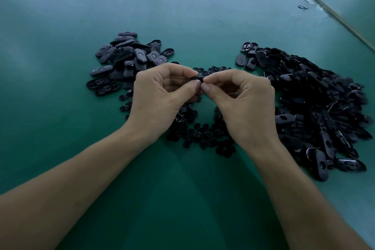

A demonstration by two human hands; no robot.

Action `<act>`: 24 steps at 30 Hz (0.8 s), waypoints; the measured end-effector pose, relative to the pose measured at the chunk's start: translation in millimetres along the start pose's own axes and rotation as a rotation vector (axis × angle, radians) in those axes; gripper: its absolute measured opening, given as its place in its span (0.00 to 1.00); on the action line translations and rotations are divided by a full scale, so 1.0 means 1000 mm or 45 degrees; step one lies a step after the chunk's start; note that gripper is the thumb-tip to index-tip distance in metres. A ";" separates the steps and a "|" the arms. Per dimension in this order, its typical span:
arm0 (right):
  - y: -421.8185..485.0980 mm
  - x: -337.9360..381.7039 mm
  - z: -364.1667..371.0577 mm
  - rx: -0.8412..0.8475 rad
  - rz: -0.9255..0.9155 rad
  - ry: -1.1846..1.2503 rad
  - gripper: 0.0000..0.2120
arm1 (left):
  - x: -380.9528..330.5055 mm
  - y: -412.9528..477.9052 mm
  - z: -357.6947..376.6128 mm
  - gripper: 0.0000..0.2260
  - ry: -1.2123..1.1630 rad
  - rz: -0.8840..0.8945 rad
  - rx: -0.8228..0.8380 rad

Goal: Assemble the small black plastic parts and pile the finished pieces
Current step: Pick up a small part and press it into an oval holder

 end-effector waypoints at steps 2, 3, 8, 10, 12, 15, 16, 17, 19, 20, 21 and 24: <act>0.000 -0.001 0.000 0.007 0.021 0.016 0.09 | 0.000 -0.001 0.001 0.08 0.007 0.007 0.011; -0.001 -0.002 0.001 0.012 0.028 0.016 0.09 | 0.000 -0.001 0.001 0.07 0.007 0.008 0.016; -0.003 0.003 0.005 0.045 0.005 -0.030 0.09 | 0.000 0.000 0.001 0.07 0.009 0.004 0.032; -0.002 0.003 0.006 0.054 0.022 -0.015 0.09 | 0.000 0.001 0.002 0.08 0.019 0.009 0.039; -0.002 0.002 0.005 0.061 0.046 0.005 0.10 | 0.000 0.001 0.002 0.08 0.032 0.018 0.036; -0.002 0.003 0.005 0.086 0.046 -0.017 0.09 | -0.002 0.001 0.002 0.08 0.050 0.038 0.042; -0.001 0.003 0.005 0.099 0.043 -0.028 0.09 | -0.003 0.001 0.002 0.08 0.054 0.043 0.046; -0.001 0.003 0.006 0.108 0.042 -0.038 0.09 | -0.003 0.001 0.003 0.09 0.057 0.046 0.048; -0.001 0.004 0.005 0.110 0.037 -0.060 0.09 | -0.003 0.001 0.003 0.09 0.057 0.042 0.045; -0.002 0.004 0.005 0.107 0.032 -0.075 0.08 | -0.003 0.001 0.003 0.09 0.057 0.038 0.047; -0.002 0.005 0.005 0.105 0.027 -0.090 0.08 | -0.003 0.001 0.003 0.09 0.060 0.035 0.050; -0.002 0.005 0.005 0.104 0.022 -0.112 0.08 | -0.001 0.001 0.005 0.09 0.070 0.019 0.058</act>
Point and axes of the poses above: each hand's wrist, its own y-axis towards the middle knuckle, its own z-axis out of the palm, x = y × z, the point moved 8 cm from there along y, towards the middle knuckle, and after that the axes turned 8 degrees about -y, right-handed, at the moved point
